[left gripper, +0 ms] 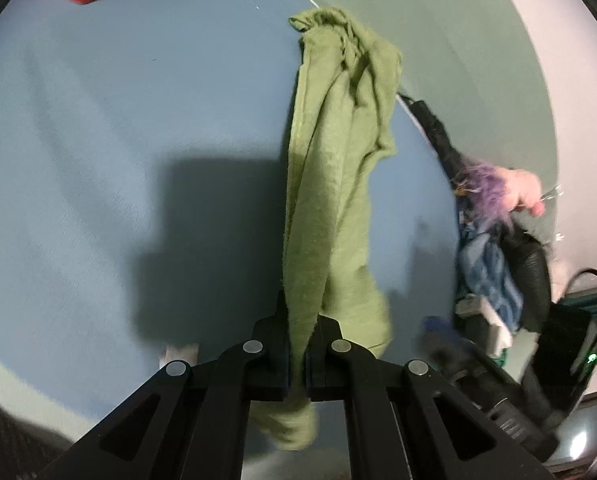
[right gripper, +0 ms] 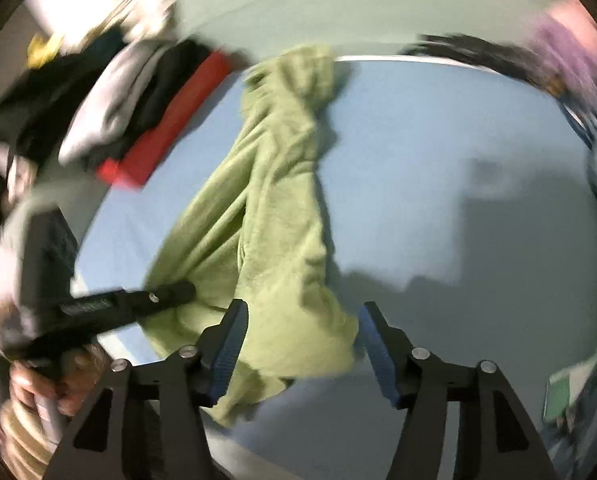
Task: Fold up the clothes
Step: 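Grasp the green T-shirt with the left tool while the right tool grasps another edge, then lift the green T-shirt with both tools and shake it out in the air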
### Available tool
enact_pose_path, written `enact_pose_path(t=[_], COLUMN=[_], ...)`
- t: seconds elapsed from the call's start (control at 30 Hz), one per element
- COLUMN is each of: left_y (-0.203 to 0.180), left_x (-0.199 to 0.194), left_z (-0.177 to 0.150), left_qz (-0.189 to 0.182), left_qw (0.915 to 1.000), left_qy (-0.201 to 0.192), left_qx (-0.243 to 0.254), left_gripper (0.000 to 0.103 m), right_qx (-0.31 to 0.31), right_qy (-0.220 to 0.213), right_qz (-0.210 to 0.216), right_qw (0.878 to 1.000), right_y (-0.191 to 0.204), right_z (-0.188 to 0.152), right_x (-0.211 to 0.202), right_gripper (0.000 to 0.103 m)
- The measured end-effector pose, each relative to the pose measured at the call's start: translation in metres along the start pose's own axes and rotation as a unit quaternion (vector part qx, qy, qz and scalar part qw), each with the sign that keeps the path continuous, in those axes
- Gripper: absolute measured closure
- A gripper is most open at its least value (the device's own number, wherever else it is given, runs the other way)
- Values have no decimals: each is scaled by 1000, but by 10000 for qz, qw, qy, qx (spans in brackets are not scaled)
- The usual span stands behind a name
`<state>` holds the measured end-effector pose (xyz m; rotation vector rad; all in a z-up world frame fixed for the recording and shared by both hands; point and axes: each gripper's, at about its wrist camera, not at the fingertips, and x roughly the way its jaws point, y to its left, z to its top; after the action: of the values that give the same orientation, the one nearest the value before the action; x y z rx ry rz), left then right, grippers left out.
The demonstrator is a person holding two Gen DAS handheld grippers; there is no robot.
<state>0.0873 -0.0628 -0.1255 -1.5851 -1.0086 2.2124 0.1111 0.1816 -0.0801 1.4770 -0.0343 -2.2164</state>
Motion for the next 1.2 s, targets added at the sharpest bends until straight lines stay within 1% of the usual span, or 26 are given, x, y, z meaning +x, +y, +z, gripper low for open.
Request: enact_pose_path(t=[0.07, 0.1, 0.13, 0.17, 0.2, 0.23, 0.3, 0.33, 0.37, 0.4, 0.47, 0.53, 0.6, 0.63, 0.67, 0.7, 0.73, 0.77, 0.8, 0.87, 0.93, 1.0, 1.07, 1.1, 1.13, 1.2], left_y=[1, 2, 3, 3, 1, 0, 1, 1, 1, -1, -16, -36, -52, -57, -62, -66, -66, -61, -58, -51, -44, -36, -29, -24, -21, -11], left_x=[-5, -7, -10, -13, -17, -26, -57, -73, -89, -106, -141, -173, -198, -206, -208, -209, -207, -206, -204, -198, -194, -195, -196, -198, -198, -200], left_z=[-9, -12, -16, -17, -15, -11, -4, 0, 4, 7, 12, 14, 19, 20, 21, 22, 21, 21, 20, 15, 10, 5, 2, 1, 0, -2], left_qz=[-40, -75, -110, -139, -159, -203, -357, -434, -510, -627, -901, -992, -1261, -1243, -1182, -1120, -1080, -1068, -1060, -1056, -1033, -921, -863, -842, -811, -729], left_qw=[10000, 9999, 9999, 9998, 9996, 9992, 9969, 9952, 9931, 9905, 9833, 9754, 9694, 9693, 9701, 9711, 9724, 9737, 9749, 9770, 9789, 9800, 9809, 9814, 9819, 9824], left_qy=[-50, -79, -108, -149, -219, -344, -697, -873, -1049, -1222, -1578, -1936, -2042, -2038, -2015, -1986, -1941, -1885, -1835, -1756, -1691, -1703, -1700, -1691, -1687, -1712], left_qx=[-14, -38, -62, -76, -73, -75, -102, -116, -129, -109, 63, 349, 524, 597, 661, 705, 712, 703, 680, 586, 503, 454, 386, 336, 288, 151], left_gripper=[98, 98, 98, 98, 98, 98, 98, 98, 98, 98, 98, 98, 98, 98, 98, 98, 98, 98, 98, 98, 98, 98, 98, 98, 98, 98], right_qx=[-534, -801, -1037, -1089, -887, -462, 56, 300, 474, 646, 966, 980, 939, 890, 712, 585, 471, 367, 321, 259, 366, 522, 571, 517, 423, 139], right_qy=[231, 347, 458, 544, 569, 462, -1, -266, -692, -1117, -1936, -2477, -2991, -3214, -3265, -3206, -3029, -2832, -2547, -1832, -1204, -535, -11, 64, 99, 180], right_qz=[-1, -1, -94, -563, -607, -373, -229, -170, -177, -184, -215, -289, -251, -236, -245, -292, -275, -237, -91, 301, 607, 963, 1273, 1270, 1243, 1231], right_qw=[9983, 9962, 9935, 9910, 9926, 9972, 9997, 9991, 9963, 9915, 9761, 9634, 9492, 9425, 9422, 9450, 9515, 9581, 9664, 9823, 9902, 9925, 9902, 9905, 9913, 9921], right_y=[23, 35, 46, 52, 48, 37, 16, 5, -7, -19, -39, -30, -28, -25, -16, -12, -10, -8, -6, 1, 7, 12, 26, 32, 35, 54], right_z=[-6, -9, -12, -15, -15, -12, -3, 1, 5, 9, 19, 39, 60, 68, 71, 71, 73, 75, 79, 80, 84, 88, 89, 90, 91, 106], right_x=[13, 19, 26, 35, 34, 24, -9, -29, -61, -93, -153, -180, -215, -230, -237, -233, -223, -211, -188, -136, -83, -31, 12, 25, 38, 60], right_gripper=[31, 34, 57, 94, 100, 100, 101, 101, 101, 102, 103, 103, 103, 103, 100, 97, 88, 61, 53, 52, 52, 52, 52, 52, 45, 42])
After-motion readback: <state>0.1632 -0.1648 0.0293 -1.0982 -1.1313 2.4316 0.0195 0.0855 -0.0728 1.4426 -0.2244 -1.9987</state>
